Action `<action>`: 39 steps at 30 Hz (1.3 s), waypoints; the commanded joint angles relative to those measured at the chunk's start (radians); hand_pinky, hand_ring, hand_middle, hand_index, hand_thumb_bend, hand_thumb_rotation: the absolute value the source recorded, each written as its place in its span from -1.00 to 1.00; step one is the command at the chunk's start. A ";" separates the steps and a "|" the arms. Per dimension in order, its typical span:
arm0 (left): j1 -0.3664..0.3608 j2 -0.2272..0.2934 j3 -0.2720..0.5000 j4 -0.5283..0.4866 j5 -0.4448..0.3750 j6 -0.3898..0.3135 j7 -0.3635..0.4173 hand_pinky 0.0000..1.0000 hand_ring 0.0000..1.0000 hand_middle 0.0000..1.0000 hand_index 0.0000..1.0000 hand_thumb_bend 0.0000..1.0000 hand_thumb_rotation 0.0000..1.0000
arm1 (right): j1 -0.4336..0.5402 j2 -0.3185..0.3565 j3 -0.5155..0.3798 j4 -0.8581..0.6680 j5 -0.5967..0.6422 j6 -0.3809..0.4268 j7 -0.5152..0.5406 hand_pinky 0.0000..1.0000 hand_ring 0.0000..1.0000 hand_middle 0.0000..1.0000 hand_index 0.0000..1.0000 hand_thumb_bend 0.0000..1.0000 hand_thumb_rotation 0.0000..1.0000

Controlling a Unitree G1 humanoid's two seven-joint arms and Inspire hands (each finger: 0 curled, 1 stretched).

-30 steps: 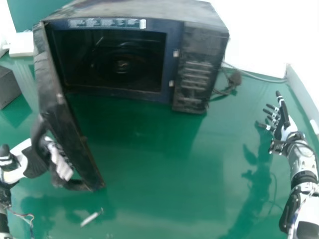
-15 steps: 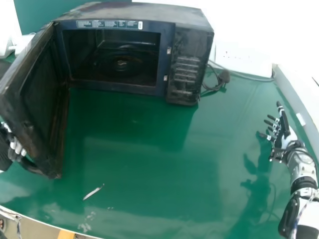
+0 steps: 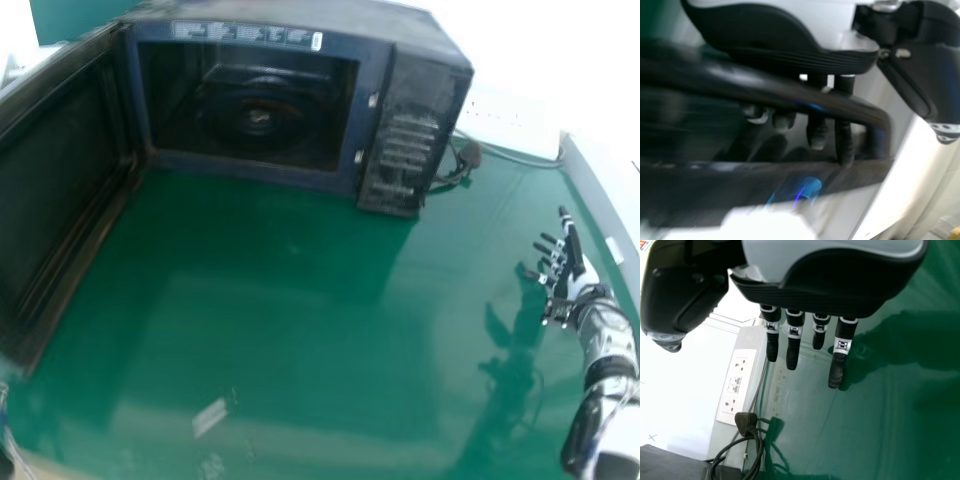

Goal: Open the door of oven

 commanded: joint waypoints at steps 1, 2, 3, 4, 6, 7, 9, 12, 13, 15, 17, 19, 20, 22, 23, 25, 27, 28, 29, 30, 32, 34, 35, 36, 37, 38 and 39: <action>-0.054 0.047 0.034 0.035 -0.053 0.019 0.020 -0.91 -0.82 -0.70 -0.59 0.97 0.55 | 0.022 -0.003 0.000 0.020 -0.007 0.013 0.002 0.15 0.40 0.68 0.76 0.78 1.00; -0.058 0.050 0.038 0.050 -0.058 0.018 0.030 -0.90 -0.81 -0.69 -0.58 0.97 0.55 | 0.023 -0.004 -0.004 0.020 -0.004 0.013 0.005 0.13 0.38 0.66 0.74 0.81 1.00; -0.062 0.050 0.042 0.062 -0.064 0.015 0.047 -0.90 -0.81 -0.68 -0.56 0.96 0.57 | 0.024 -0.004 -0.007 0.020 -0.002 0.012 0.007 0.10 0.38 0.66 0.74 0.80 1.00; -0.065 0.051 0.045 0.070 -0.068 0.012 0.057 -0.89 -0.79 -0.66 -0.54 0.96 0.56 | 0.024 -0.004 -0.009 0.021 -0.001 0.012 0.009 0.08 0.39 0.66 0.74 0.82 1.00; -0.073 0.048 0.050 0.084 -0.083 0.019 0.073 -0.85 -0.75 -0.62 -0.49 0.94 0.54 | 0.025 -0.004 -0.011 0.022 -0.002 0.011 0.004 0.04 0.37 0.65 0.74 0.84 1.00; -0.076 0.046 0.050 0.088 -0.086 0.011 0.084 -0.84 -0.74 -0.61 -0.47 0.93 0.53 | 0.025 -0.005 -0.010 0.022 -0.004 0.010 0.004 0.03 0.36 0.65 0.74 0.84 1.00; -0.080 0.040 0.047 0.092 -0.089 -0.007 0.108 -0.81 -0.69 -0.54 -0.40 0.97 0.53 | 0.024 -0.004 -0.001 0.022 -0.015 0.008 -0.004 0.13 0.35 0.66 0.75 0.82 1.00; -0.078 0.030 0.047 0.097 -0.092 -0.030 0.161 -0.65 -0.50 -0.30 -0.17 1.00 0.50 | 0.024 -0.004 0.002 0.021 -0.018 0.005 -0.006 0.23 0.40 0.65 0.74 0.83 1.00; -0.075 0.027 0.048 0.099 -0.093 -0.038 0.175 -0.58 -0.38 -0.21 -0.09 1.00 0.51 | 0.024 -0.003 0.002 0.021 -0.019 0.002 -0.007 0.24 0.40 0.65 0.74 0.84 1.00; -0.073 0.027 0.046 0.105 -0.095 -0.055 0.186 -0.42 -0.15 0.02 0.09 1.00 0.59 | 0.024 -0.002 -0.004 0.021 -0.014 0.005 -0.005 0.22 0.36 0.63 0.74 0.86 1.00; -0.074 0.030 0.046 0.116 -0.094 -0.065 0.212 -0.27 0.08 0.26 0.23 1.00 0.63 | 0.024 -0.002 -0.014 0.022 -0.005 0.009 0.008 0.20 0.30 0.64 0.75 0.83 1.00; -0.076 0.032 0.046 0.125 -0.094 -0.066 0.242 -0.19 0.20 0.38 0.28 1.00 0.60 | 0.022 -0.002 -0.012 0.021 -0.008 0.010 0.008 0.12 0.28 0.65 0.73 0.80 1.00; -0.077 0.033 0.046 0.127 -0.095 -0.059 0.245 -0.13 0.28 0.46 0.32 1.00 0.60 | 0.021 -0.002 -0.008 0.020 -0.013 0.010 0.003 0.12 0.29 0.63 0.70 0.80 1.00; -0.077 0.034 0.045 0.130 -0.100 -0.047 0.237 -0.03 0.39 0.56 0.40 1.00 0.62 | 0.021 -0.002 -0.002 0.020 -0.018 0.010 -0.005 0.18 0.31 0.64 0.71 0.80 1.00; -0.078 0.032 0.046 0.130 -0.101 -0.047 0.243 0.02 0.45 0.61 0.44 1.00 0.63 | 0.021 -0.002 -0.004 0.020 -0.016 0.012 -0.004 0.14 0.33 0.64 0.73 0.80 1.00; -0.080 0.027 0.047 0.130 -0.100 -0.058 0.257 0.08 0.51 0.66 0.48 1.00 0.65 | 0.021 -0.003 -0.010 0.021 -0.008 0.013 -0.002 0.06 0.32 0.64 0.74 0.81 1.00; -0.082 0.023 0.049 0.130 -0.102 -0.058 0.276 0.13 0.55 0.69 0.50 1.00 0.62 | 0.022 -0.002 -0.010 0.022 -0.009 0.013 -0.003 0.06 0.32 0.63 0.73 0.82 1.00; -0.082 0.021 0.048 0.130 -0.103 -0.058 0.280 0.17 0.58 0.72 0.53 1.00 0.61 | 0.022 -0.002 -0.008 0.022 -0.011 0.012 -0.003 0.18 0.36 0.65 0.73 0.81 1.00; -0.082 0.019 0.047 0.130 -0.103 -0.062 0.287 0.21 0.61 0.74 0.55 1.00 0.62 | 0.022 -0.002 -0.008 0.022 -0.011 0.012 -0.002 0.24 0.39 0.64 0.74 0.80 1.00; -0.082 0.019 0.047 0.131 -0.102 -0.063 0.295 0.24 0.61 0.74 0.55 1.00 0.62 | 0.022 -0.002 -0.007 0.021 -0.012 0.012 -0.001 0.24 0.40 0.65 0.75 0.79 1.00; -0.082 0.018 0.046 0.131 -0.102 -0.063 0.306 0.27 0.63 0.74 0.56 1.00 0.61 | 0.022 -0.003 -0.001 0.021 -0.017 0.011 0.000 0.30 0.44 0.68 0.74 0.79 1.00; -0.084 0.014 0.045 0.129 -0.102 -0.066 0.330 0.32 0.65 0.74 0.55 1.00 0.60 | 0.021 -0.003 -0.001 0.021 -0.017 0.011 -0.001 0.29 0.44 0.69 0.74 0.77 1.00; -0.084 0.012 0.044 0.129 -0.100 -0.068 0.344 0.33 0.64 0.73 0.54 1.00 0.58 | 0.021 -0.003 -0.002 0.021 -0.015 0.011 -0.002 0.24 0.41 0.69 0.74 0.78 1.00; -0.084 0.009 0.043 0.127 -0.098 -0.076 0.361 0.34 0.64 0.72 0.55 1.00 0.57 | 0.022 -0.003 -0.004 0.022 -0.013 0.011 -0.002 0.19 0.39 0.67 0.74 0.79 1.00; -0.086 0.005 0.043 0.124 -0.097 -0.082 0.381 0.32 0.63 0.71 0.55 1.00 0.57 | 0.023 -0.003 -0.005 0.022 -0.012 0.009 -0.001 0.15 0.35 0.64 0.73 0.81 1.00; -0.089 -0.001 0.043 0.119 -0.097 -0.090 0.398 0.30 0.60 0.68 0.54 1.00 0.56 | 0.023 -0.003 -0.007 0.022 -0.010 0.008 0.001 0.13 0.35 0.62 0.72 0.82 1.00; -0.093 -0.009 0.043 0.112 -0.097 -0.106 0.420 0.28 0.56 0.65 0.54 1.00 0.58 | 0.023 -0.002 -0.008 0.022 -0.009 0.007 0.000 0.13 0.36 0.62 0.72 0.84 1.00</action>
